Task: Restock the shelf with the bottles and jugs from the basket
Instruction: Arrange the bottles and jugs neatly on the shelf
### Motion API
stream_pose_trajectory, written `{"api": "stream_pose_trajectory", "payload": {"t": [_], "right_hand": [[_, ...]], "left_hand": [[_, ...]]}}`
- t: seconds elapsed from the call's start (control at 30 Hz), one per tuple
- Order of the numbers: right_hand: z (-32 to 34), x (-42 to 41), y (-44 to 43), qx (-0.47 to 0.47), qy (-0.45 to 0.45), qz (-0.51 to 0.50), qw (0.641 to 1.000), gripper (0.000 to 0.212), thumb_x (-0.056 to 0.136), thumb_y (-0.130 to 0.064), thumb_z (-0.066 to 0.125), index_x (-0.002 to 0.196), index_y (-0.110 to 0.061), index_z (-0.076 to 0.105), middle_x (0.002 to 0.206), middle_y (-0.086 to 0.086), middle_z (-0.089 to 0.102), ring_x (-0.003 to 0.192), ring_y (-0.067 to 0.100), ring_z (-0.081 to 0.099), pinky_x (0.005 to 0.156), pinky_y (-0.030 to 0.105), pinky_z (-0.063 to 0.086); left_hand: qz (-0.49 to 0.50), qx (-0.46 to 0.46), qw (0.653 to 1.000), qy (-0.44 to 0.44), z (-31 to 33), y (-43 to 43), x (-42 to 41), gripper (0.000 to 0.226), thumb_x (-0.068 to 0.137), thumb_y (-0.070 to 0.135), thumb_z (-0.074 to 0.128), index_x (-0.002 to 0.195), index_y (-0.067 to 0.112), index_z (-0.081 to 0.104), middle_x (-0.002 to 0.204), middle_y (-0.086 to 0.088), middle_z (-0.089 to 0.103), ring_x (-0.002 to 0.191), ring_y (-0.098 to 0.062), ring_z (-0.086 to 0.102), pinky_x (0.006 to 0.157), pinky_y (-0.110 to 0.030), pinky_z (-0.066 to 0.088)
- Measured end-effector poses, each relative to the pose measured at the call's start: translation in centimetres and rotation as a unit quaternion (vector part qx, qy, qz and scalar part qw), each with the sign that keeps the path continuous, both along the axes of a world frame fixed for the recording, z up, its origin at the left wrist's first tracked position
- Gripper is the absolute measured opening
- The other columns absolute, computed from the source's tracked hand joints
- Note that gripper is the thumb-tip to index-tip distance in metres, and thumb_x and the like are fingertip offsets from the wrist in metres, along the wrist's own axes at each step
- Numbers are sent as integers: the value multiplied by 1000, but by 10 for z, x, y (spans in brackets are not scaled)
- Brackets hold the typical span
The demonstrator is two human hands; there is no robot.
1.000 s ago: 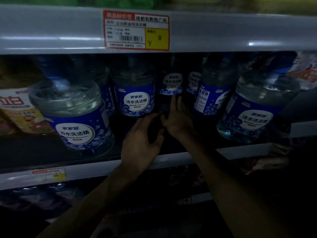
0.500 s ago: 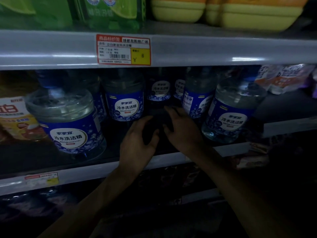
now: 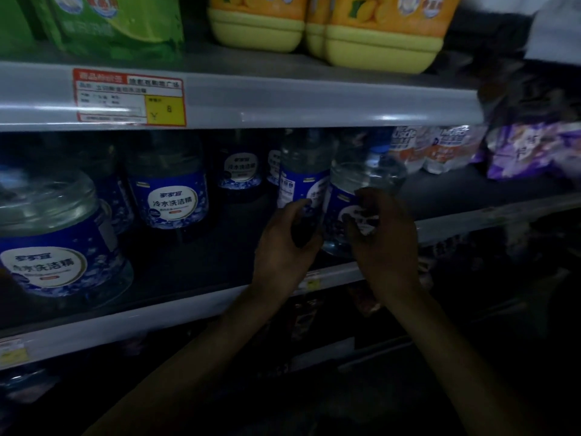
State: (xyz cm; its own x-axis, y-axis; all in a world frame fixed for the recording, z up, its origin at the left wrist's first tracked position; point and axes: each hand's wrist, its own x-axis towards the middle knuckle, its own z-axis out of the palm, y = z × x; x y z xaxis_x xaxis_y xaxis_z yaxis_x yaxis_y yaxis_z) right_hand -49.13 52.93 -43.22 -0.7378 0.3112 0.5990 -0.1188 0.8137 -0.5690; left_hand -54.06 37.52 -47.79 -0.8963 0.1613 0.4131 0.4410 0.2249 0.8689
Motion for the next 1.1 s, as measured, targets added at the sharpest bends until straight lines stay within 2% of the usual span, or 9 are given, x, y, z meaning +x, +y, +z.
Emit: {"api": "stream_pose_trajectory", "payload": {"t": [0.1, 0.17, 0.33, 0.47, 0.57, 0.7, 0.9, 1.0, 1.1], "right_hand": [[-8, 1, 17, -53, 6, -28, 998, 43, 82, -25, 79, 117, -13, 56, 115, 6, 61, 101, 15, 58, 74, 19, 42], [-15, -2, 26, -99, 9, -34, 994, 49, 81, -26, 81, 119, -12, 53, 117, 6, 59, 103, 15, 58, 71, 7, 42], [-31, -22, 49, -190, -77, 25, 978, 67, 75, -27, 89, 132, -21, 56, 127, -6, 64, 110, 6, 61, 73, 0, 45], [-36, -33, 64, -220, -128, 83, 963, 91, 62, -31, 97, 141, -25, 54, 130, -6, 67, 113, 8, 66, 90, 28, 60], [-33, -29, 62, -215, -124, 90, 964, 94, 59, -27, 99, 142, -24, 53, 130, -8, 66, 110, 6, 63, 78, 8, 53], [-27, -15, 54, -233, -91, 91, 964, 97, 61, -14, 98, 144, -17, 48, 127, -8, 60, 107, 3, 56, 67, -4, 43], [-34, -3, 27, -221, -40, 112, 968, 101, 55, -24, 100, 140, -26, 45, 119, -33, 50, 94, -35, 46, 77, -8, 36], [-42, -7, 7, -237, -53, 136, 961, 109, 55, -47, 96, 148, -16, 47, 118, -39, 45, 96, -40, 41, 82, -10, 32], [-42, -7, -15, -230, -40, 175, 956, 95, 60, -26, 96, 143, -14, 51, 119, -35, 54, 106, -27, 52, 86, -1, 41]], "left_hand": [[-27, 15, 1000, -2, 4, 23, -4, 58, 92, 30, 77, 145, 28, 53, 141, 5, 59, 125, -5, 58, 103, -29, 52], [-37, 18, 999, -7, 6, 36, -9, 61, 91, 31, 79, 146, 26, 52, 139, 5, 60, 122, -4, 59, 100, -28, 54], [-82, 81, 993, -37, 13, 51, -24, 62, 87, 14, 82, 142, 23, 54, 127, 18, 63, 111, 16, 59, 89, -9, 51], [-129, 71, 986, -84, 18, 52, -39, 76, 79, 20, 89, 146, 19, 53, 134, 6, 67, 118, -3, 66, 98, -33, 58], [-130, 69, 985, -90, 21, 49, -41, 80, 73, 19, 93, 143, 16, 56, 135, 0, 69, 122, -16, 67, 100, -48, 58], [-119, 74, 988, -69, 21, 43, -31, 81, 71, 12, 94, 143, 16, 57, 137, 1, 67, 125, -11, 63, 102, -46, 57], [-57, 66, 996, 0, 16, 15, 7, 94, 63, 34, 99, 144, 24, 53, 140, 7, 62, 129, -8, 59, 107, -41, 52], [-19, 77, 997, 16, 8, -7, 21, 86, 65, 33, 99, 138, 41, 53, 141, 9, 60, 129, -8, 58, 106, -41, 52], [21, 66, 997, 25, 6, -34, 25, 90, 65, 39, 98, 141, 35, 50, 141, 7, 59, 129, -8, 58, 105, -38, 53]]}}
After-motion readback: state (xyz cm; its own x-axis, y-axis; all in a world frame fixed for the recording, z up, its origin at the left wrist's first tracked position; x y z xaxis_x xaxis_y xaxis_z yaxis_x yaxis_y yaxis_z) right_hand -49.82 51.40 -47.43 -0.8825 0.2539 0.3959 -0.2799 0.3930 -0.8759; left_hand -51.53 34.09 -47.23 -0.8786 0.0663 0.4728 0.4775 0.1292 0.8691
